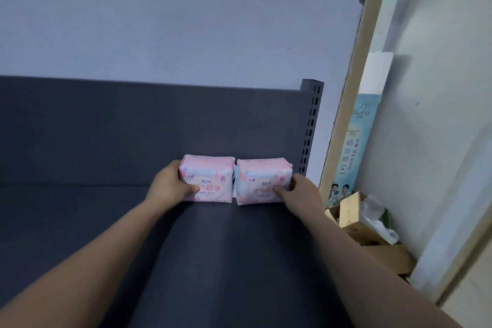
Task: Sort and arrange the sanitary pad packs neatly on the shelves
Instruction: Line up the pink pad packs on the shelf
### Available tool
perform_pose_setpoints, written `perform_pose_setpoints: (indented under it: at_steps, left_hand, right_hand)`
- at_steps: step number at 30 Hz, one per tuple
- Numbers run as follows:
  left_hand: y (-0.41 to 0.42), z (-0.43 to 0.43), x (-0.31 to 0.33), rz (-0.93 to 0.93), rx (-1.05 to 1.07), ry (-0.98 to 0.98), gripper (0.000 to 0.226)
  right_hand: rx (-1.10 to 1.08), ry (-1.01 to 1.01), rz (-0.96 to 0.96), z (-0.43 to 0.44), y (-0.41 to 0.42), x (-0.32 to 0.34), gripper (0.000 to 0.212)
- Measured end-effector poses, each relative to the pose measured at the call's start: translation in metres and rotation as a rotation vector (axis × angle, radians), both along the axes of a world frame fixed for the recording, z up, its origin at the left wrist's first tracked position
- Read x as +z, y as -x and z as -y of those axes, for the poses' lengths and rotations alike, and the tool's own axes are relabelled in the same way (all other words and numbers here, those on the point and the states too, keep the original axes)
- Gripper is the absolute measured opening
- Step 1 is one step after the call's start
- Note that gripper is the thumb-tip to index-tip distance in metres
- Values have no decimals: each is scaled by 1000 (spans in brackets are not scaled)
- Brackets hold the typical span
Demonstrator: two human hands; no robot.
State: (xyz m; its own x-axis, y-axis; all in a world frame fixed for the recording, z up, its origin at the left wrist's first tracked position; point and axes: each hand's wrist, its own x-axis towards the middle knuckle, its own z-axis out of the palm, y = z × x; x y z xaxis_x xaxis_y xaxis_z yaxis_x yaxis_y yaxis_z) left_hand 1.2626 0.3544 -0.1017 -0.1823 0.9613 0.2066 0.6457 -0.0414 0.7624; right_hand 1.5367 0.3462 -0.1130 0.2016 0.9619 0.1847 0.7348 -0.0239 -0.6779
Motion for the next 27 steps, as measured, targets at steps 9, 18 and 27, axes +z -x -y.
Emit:
perform_pose_setpoints:
  at_steps: [9,18,27]
  left_hand:
    - [-1,12,2,-141,36,74,68]
    - [14,64,18,-568,98,127,53]
    - [47,163,29,-880,314,139,62]
  right_hand:
    - [-32,-75,12,0,7,0,57]
    - [177,-370,369,31,44,15,64]
    - [534,-294,516,85,113,13,51]
